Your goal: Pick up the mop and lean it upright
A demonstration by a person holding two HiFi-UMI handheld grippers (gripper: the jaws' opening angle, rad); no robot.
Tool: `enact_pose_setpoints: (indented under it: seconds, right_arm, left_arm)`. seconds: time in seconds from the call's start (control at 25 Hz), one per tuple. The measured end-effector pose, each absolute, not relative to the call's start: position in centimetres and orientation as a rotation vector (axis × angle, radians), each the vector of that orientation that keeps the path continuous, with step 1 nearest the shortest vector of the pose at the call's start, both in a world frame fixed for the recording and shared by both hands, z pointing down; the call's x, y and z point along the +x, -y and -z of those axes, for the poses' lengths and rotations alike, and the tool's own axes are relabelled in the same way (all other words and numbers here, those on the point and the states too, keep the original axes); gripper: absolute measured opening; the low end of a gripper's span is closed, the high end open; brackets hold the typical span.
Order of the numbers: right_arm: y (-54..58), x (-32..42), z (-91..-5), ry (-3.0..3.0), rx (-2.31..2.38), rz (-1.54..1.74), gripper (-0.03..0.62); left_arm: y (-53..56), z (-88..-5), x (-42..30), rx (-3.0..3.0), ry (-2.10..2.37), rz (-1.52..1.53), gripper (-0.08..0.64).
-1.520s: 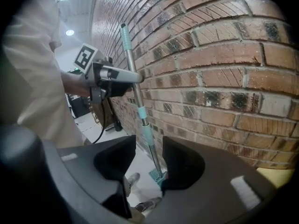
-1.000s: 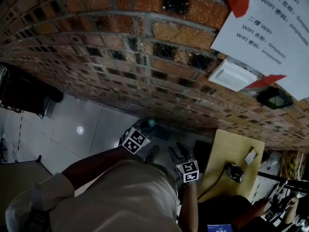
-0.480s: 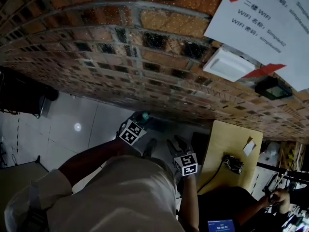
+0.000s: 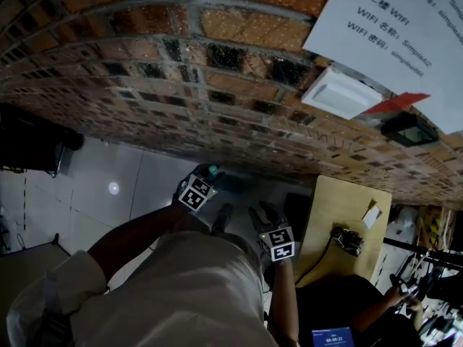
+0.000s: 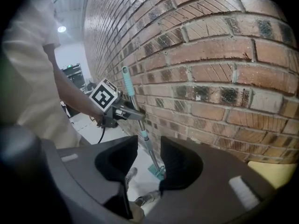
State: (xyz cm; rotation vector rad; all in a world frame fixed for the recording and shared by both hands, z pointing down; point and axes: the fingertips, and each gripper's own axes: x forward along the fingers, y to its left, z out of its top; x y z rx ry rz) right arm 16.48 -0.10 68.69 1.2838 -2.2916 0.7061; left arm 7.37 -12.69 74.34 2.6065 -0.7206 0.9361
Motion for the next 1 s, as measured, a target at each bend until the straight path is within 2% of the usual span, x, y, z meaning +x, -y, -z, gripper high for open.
enact_pose_setpoints:
  seconds: [0.52, 1.0]
  right_arm:
    - [-1.9, 17.3, -71.5, 2.206, 1.275, -0.756, 0.141]
    - [-2.9, 17.2, -72.3, 2.178, 1.279, -0.808, 0.141]
  left_arm:
    - [13.8, -79.7, 5.6, 2.517, 0.745, -1.001, 0.118]
    - [14.6, -81.3, 5.8, 2.543, 0.734, -1.05, 0.118]
